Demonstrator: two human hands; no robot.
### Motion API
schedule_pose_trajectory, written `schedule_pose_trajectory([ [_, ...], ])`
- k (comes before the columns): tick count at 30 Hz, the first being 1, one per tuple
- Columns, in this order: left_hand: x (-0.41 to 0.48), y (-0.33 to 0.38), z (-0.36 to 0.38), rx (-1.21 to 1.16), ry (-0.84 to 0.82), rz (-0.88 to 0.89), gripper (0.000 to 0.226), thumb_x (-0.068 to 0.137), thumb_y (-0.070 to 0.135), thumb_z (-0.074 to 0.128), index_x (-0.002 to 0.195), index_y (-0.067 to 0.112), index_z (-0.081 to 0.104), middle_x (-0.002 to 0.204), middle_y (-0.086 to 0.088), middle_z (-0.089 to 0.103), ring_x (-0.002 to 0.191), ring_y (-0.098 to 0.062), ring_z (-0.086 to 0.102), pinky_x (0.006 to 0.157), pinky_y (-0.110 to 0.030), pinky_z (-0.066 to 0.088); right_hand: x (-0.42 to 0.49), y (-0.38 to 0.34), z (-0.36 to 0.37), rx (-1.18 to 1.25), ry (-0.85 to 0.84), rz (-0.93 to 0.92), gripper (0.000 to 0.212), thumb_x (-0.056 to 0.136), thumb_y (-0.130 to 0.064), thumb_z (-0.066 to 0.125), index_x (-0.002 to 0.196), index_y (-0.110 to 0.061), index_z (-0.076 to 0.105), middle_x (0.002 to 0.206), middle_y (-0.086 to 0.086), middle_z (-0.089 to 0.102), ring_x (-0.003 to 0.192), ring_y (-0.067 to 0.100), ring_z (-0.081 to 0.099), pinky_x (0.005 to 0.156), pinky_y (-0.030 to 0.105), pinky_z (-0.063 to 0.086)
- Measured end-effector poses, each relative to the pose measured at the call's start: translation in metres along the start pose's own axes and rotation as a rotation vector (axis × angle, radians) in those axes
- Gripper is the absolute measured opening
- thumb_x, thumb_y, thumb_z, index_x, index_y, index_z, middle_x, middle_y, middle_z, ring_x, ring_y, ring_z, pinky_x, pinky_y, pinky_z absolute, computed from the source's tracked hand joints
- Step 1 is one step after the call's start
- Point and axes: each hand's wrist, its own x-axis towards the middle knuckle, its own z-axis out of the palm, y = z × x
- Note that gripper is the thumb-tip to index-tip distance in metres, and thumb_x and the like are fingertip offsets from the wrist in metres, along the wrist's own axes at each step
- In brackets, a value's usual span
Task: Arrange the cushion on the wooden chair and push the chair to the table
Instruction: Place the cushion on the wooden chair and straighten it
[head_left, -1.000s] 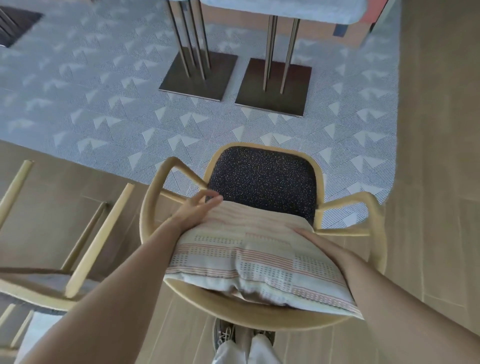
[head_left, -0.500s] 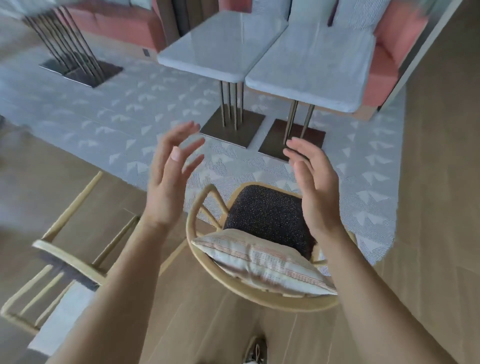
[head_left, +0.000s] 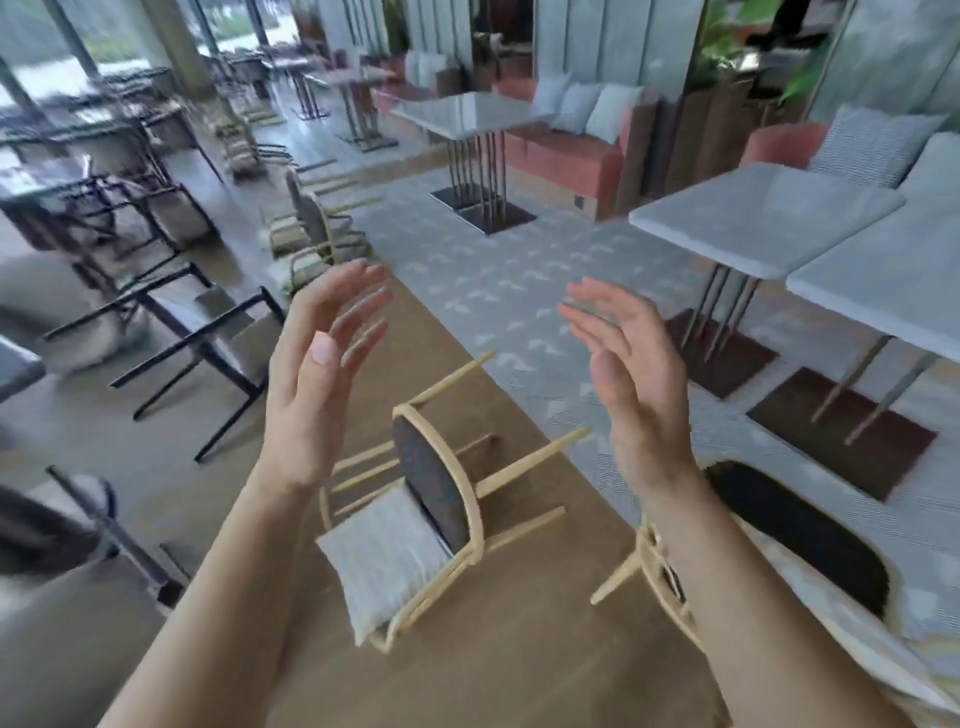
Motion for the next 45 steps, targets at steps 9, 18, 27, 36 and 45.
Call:
schedule_pose_trajectory([
  [9, -0.080, 0.069, -0.179, 0.091, 0.143, -0.017, 0.057, 0.093, 0.074, 0.061, 0.141, 0.043, 0.060, 0.154, 0.004, 0.057, 0.147, -0.029, 0.051, 0.118, -0.047, 0.042, -0.043, -0.011, 0.203, 0.138, -0.142, 0.013, 0.084, 0.091, -0.072, 0.059, 0.142, -0.007, 0.046, 0.148, 0.018, 0.054, 0.135, 0.029, 0.059, 0.115, 0.046, 0.046],
  [18, -0.047, 0.040, -0.265, 0.161, 0.115, -0.045, 0.058, 0.097, 0.071, 0.058, 0.145, 0.039, 0.057, 0.155, 0.002, 0.056, 0.146, -0.032, 0.052, 0.120, -0.058, 0.039, 0.012, 0.037, 0.293, 0.197, -0.152, -0.031, 0.088, 0.091, -0.072, 0.059, 0.145, -0.004, 0.043, 0.147, 0.021, 0.054, 0.134, 0.030, 0.060, 0.114, 0.050, 0.047],
  [27, 0.054, 0.002, -0.335, 0.153, 0.018, -0.041, 0.059, 0.092, 0.076, 0.061, 0.141, 0.044, 0.059, 0.153, 0.002, 0.056, 0.145, -0.031, 0.053, 0.122, -0.054, 0.040, 0.087, 0.086, 0.357, 0.197, -0.068, -0.020, 0.082, 0.093, -0.070, 0.057, 0.144, -0.008, 0.042, 0.148, 0.020, 0.053, 0.133, 0.030, 0.061, 0.113, 0.046, 0.048],
  [36, 0.140, -0.112, -0.362, -0.032, -0.108, -0.089, 0.058, 0.090, 0.078, 0.061, 0.139, 0.046, 0.060, 0.150, 0.002, 0.055, 0.142, -0.029, 0.054, 0.119, -0.050, 0.041, 0.124, 0.153, 0.362, -0.029, 0.072, 0.064, 0.087, 0.097, -0.070, 0.049, 0.150, 0.000, 0.041, 0.154, 0.015, 0.051, 0.141, 0.027, 0.054, 0.118, 0.053, 0.041],
  [45, 0.184, -0.273, -0.391, -0.184, -0.238, -0.217, 0.053, 0.091, 0.075, 0.062, 0.134, 0.043, 0.062, 0.142, 0.006, 0.062, 0.135, -0.027, 0.058, 0.115, -0.047, 0.043, 0.132, 0.264, 0.387, -0.155, 0.284, 0.231, 0.091, 0.090, -0.075, 0.055, 0.147, -0.005, 0.044, 0.153, 0.015, 0.051, 0.142, 0.026, 0.054, 0.120, 0.048, 0.041],
])
